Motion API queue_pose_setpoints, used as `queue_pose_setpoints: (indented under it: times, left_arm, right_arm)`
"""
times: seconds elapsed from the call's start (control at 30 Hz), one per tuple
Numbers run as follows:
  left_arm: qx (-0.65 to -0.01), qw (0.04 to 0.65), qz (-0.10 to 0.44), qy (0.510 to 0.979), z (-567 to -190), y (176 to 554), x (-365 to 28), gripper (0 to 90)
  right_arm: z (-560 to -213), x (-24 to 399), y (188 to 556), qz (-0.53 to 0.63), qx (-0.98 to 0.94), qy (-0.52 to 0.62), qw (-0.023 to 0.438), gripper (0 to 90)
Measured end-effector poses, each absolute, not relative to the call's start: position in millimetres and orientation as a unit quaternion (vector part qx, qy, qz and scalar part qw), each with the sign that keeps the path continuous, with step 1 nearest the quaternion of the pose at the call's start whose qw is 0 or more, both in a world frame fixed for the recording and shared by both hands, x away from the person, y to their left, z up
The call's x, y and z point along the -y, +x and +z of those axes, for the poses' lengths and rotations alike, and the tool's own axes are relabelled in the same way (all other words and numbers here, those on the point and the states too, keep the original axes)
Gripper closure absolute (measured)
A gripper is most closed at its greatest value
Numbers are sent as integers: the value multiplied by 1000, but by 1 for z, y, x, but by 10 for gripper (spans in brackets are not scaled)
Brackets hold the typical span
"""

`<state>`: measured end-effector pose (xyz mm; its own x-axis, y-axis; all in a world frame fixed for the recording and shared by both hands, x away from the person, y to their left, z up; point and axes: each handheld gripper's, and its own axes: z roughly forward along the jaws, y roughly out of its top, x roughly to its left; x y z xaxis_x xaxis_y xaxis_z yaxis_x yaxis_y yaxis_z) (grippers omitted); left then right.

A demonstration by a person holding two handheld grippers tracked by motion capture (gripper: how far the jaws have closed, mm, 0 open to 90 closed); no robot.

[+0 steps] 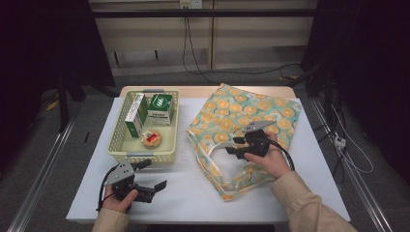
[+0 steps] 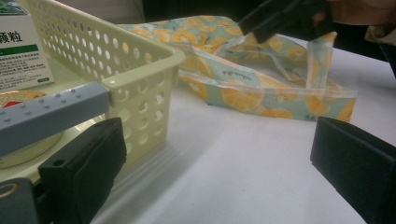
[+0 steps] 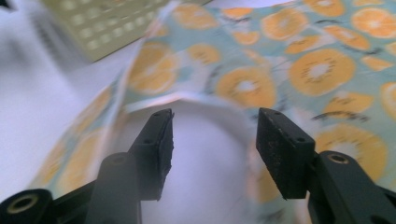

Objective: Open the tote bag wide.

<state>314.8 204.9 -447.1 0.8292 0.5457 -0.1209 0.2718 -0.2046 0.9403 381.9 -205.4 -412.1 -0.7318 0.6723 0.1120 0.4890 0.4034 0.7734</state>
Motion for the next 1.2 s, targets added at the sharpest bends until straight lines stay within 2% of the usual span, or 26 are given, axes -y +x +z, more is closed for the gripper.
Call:
queue_pose_setpoints:
  times: [0.33, 0.53, 0.8, 1.03, 1.2]
  left_arm:
    - [-262, 568, 120, 771, -447, 315, -201, 32]
    - [-264, 569, 120, 769, -447, 315, -202, 32]
    - [-261, 566, 122, 772, -447, 315, -202, 32]
    - [-267, 570, 122, 767, -446, 315, -203, 32]
    - [-265, 569, 123, 769, -446, 315, -203, 32]
  right_arm:
    - [-424, 186, 328, 415, -862, 286, 61, 478]
    - [-439, 173, 317, 403, -875, 266, 37, 541]
    - [-449, 162, 315, 393, -882, 258, 36, 607]
    - [-452, 160, 318, 393, -885, 248, 18, 827]
    - [-446, 161, 321, 395, -884, 249, 13, 886]
